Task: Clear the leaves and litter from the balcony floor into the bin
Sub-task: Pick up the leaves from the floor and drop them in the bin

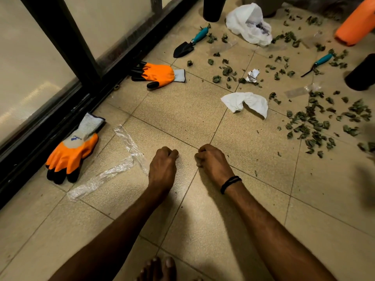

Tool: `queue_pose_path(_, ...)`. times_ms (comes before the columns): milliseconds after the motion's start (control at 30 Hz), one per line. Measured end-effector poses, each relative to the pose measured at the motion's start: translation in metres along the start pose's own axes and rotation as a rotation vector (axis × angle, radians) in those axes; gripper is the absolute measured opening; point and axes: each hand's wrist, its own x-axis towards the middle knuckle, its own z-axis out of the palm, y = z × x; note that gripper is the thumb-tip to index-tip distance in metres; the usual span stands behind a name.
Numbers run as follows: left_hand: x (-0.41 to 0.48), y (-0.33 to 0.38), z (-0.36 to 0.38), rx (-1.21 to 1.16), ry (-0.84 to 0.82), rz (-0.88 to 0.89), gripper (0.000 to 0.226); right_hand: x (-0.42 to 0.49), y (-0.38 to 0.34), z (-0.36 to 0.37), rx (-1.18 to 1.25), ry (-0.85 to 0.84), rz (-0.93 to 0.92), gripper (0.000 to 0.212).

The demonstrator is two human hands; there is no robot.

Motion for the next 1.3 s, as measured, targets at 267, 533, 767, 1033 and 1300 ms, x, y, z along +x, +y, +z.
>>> queue_pose_path(267,0.005,0.002,0.006,0.119,0.015,0.044,0.033,-0.002,-0.014,-0.003,-0.019,0.097,-0.003,0.024)
queue_pose_path(533,0.027,-0.003,-0.008,-0.233,0.055,-0.215,0.021,0.005,-0.022,-0.005,0.019,0.124,0.177,0.020)
queue_pose_path(767,0.043,-0.035,-0.023,-1.078,-0.040,-0.543,0.017,0.001,0.018,-0.039,0.839,0.271,0.721,0.014)
queue_pose_path(1033,0.031,0.007,0.006,-1.008,-0.173,-0.446,0.008,-0.035,0.057,-0.056,1.042,0.364,0.879,0.013)
queue_pose_path(1300,0.026,0.056,0.031,-0.259,-0.064,0.014,0.017,-0.078,0.085,-0.064,0.570,0.451,0.881,0.007)
